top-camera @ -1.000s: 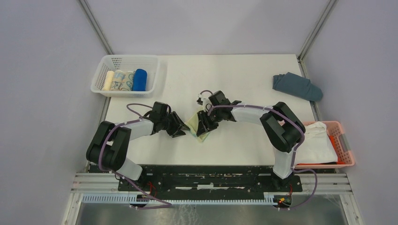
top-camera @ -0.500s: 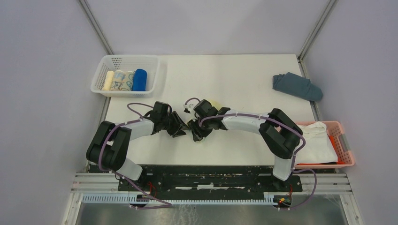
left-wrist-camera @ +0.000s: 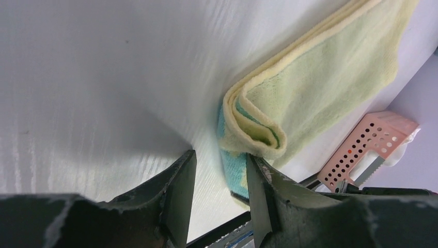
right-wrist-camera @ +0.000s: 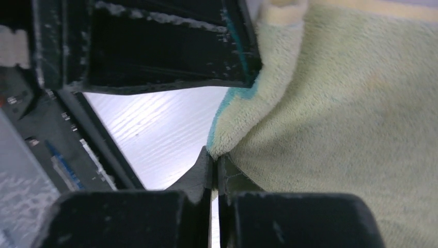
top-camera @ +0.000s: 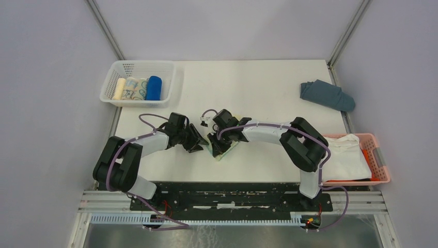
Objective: Roll the towels
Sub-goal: Roll the towel at the center of the board.
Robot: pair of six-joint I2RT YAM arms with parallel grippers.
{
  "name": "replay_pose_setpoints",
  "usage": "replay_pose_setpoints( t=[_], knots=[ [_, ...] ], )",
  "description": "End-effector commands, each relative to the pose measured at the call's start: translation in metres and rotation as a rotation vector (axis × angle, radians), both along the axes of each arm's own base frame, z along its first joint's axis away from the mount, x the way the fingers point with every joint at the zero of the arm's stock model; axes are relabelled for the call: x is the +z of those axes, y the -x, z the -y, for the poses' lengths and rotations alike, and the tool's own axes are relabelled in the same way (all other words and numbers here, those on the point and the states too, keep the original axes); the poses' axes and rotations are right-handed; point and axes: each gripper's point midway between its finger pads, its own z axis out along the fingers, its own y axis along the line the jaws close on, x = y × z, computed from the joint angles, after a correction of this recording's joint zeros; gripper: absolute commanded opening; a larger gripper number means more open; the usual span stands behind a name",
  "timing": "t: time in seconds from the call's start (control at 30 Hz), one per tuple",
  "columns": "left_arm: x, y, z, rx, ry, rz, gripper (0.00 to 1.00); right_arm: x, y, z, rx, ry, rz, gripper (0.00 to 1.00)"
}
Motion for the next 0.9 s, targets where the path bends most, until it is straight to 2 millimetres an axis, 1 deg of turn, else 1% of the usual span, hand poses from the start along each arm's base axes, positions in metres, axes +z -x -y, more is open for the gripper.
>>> replay_pose_setpoints(
  t=[0.0,0.1,0.2,0.37,0.5,0.6,0.67,0.87],
  knots=[
    [-0.014,0.019,-0.02,0.046,-0.1,-0.075,0.49,0.027,0.011,-0.029,0.077,-0.212,-0.151,0.01],
    [-0.013,0.018,-0.02,0.048,-0.103,-0.075,0.49,0.032,0.007,-0.029,0.048,-0.305,-0.237,0.01],
    [-0.014,0.016,-0.02,0.049,-0.105,-0.075,0.49,0.028,-0.001,-0.024,0.005,-0.354,-0.3,0.01],
    [-0.016,0.008,-0.013,0.034,-0.099,-0.076,0.5,0.008,-0.003,-0.013,-0.052,-0.351,-0.365,0.01],
    [-0.02,0.002,-0.009,0.024,-0.117,-0.075,0.52,-0.004,-0.003,-0.003,-0.108,-0.337,-0.384,0.04],
    [-0.025,0.001,-0.008,0.024,-0.121,-0.088,0.53,-0.01,-0.002,0.002,-0.128,-0.328,-0.388,0.05],
    [-0.024,-0.001,-0.005,0.018,-0.112,-0.087,0.53,-0.014,-0.001,0.004,-0.137,-0.323,-0.397,0.05],
    [-0.023,-0.004,-0.006,0.024,-0.12,-0.075,0.55,-0.017,-0.005,0.01,-0.175,-0.312,-0.392,0.12]
  ],
)
